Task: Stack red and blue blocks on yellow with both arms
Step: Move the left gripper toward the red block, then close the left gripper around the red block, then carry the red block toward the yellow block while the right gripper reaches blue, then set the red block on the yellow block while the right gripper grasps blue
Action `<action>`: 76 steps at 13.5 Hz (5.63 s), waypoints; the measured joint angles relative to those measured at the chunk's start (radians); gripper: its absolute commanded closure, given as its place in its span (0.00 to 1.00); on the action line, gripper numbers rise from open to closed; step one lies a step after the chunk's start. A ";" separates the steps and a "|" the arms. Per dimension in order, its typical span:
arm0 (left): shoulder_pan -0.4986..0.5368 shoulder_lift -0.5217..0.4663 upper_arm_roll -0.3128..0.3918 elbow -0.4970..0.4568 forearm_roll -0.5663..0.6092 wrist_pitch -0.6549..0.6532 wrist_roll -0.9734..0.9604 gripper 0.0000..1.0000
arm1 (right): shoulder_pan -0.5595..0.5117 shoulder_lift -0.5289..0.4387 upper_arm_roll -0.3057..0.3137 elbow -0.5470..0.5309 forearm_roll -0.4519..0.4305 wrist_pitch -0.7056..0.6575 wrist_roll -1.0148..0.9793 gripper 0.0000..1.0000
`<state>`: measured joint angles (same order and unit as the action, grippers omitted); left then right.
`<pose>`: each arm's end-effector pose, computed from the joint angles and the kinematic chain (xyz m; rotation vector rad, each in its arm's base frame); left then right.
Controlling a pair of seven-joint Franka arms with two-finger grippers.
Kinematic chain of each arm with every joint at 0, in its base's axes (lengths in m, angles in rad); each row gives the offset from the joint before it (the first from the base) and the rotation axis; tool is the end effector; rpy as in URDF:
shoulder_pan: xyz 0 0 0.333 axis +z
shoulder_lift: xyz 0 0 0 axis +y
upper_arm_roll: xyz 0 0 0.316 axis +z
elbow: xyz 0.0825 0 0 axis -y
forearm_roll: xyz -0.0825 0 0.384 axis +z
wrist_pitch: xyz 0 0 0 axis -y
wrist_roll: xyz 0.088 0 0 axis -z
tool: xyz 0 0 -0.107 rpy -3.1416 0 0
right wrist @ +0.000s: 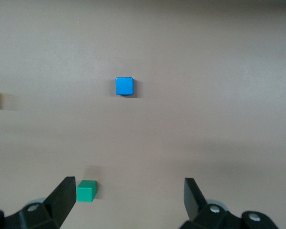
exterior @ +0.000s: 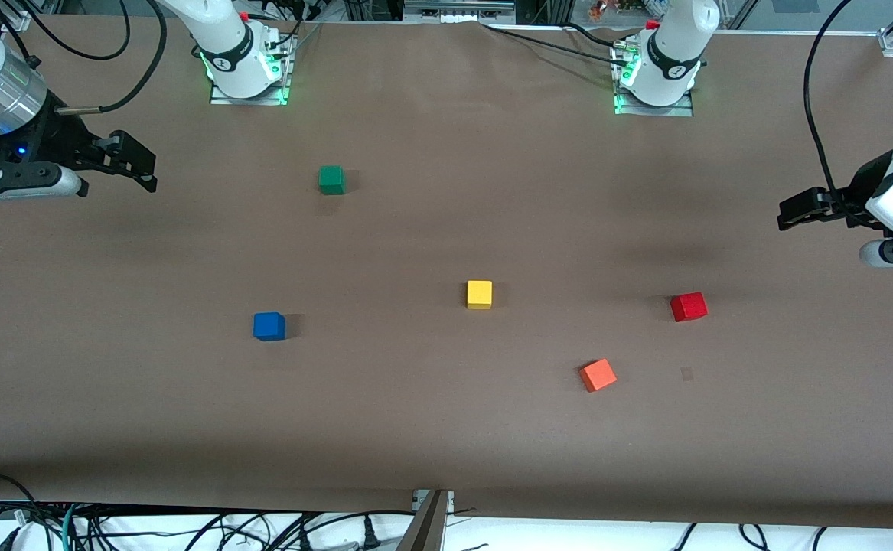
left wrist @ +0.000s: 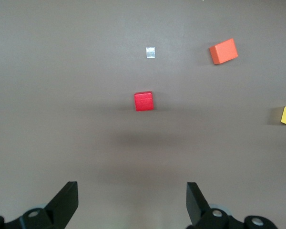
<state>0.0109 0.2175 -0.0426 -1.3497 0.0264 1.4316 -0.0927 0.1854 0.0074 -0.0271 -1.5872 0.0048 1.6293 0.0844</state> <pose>0.6050 -0.0131 0.5898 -3.1076 -0.0983 0.2088 0.5552 0.0892 0.6178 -3.1303 -0.1154 -0.0531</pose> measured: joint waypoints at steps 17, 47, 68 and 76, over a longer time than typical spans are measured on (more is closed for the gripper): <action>0.015 0.228 0.005 -0.020 0.000 0.154 0.007 0.00 | -0.002 0.001 0.000 0.000 0.000 -0.001 0.001 0.00; -0.144 0.299 -0.105 -0.297 -0.043 0.782 -0.240 1.00 | -0.005 0.252 0.005 0.006 -0.014 0.102 -0.048 0.00; -0.551 0.552 -0.083 -0.070 -0.037 0.755 -0.518 1.00 | 0.013 0.707 0.022 -0.001 0.102 0.607 -0.064 0.30; -0.521 0.552 -0.037 0.128 -0.037 0.545 -0.522 0.00 | 0.016 0.706 0.023 0.005 0.102 0.611 -0.064 0.61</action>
<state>-0.5098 0.7692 -0.0795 -1.2214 -0.0104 1.9769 -0.6145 0.2014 0.7138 -0.0040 -1.5824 0.1067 2.2401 0.0202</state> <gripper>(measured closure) 0.000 0.449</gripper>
